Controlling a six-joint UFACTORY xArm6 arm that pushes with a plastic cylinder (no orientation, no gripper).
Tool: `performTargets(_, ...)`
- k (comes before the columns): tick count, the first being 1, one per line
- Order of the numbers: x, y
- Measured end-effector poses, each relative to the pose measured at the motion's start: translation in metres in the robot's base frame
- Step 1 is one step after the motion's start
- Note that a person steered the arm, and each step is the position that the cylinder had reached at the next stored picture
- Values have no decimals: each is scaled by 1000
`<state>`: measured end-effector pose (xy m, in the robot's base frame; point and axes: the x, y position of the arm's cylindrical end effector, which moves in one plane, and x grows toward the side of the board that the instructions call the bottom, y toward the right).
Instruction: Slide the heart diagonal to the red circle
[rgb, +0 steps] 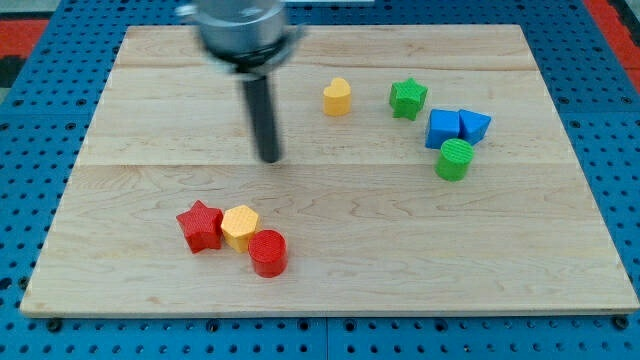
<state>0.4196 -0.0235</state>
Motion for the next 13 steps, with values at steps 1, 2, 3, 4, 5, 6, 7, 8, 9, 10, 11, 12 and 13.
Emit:
performTargets(1,-36,64)
performTargets(2,-72,42)
performTargets(3,-68,-45)
performTargets(4,-81,-39)
performTargets(5,-81,-22)
performTargets(6,-160,-47)
performTargets(7,-155,33)
performTargets(8,-76,-11)
performTargets(9,-5,-37)
performTargets(10,-48,-63)
performTargets(11,-49,31)
performTargets(12,7,-19)
performTargets(13,30,-42)
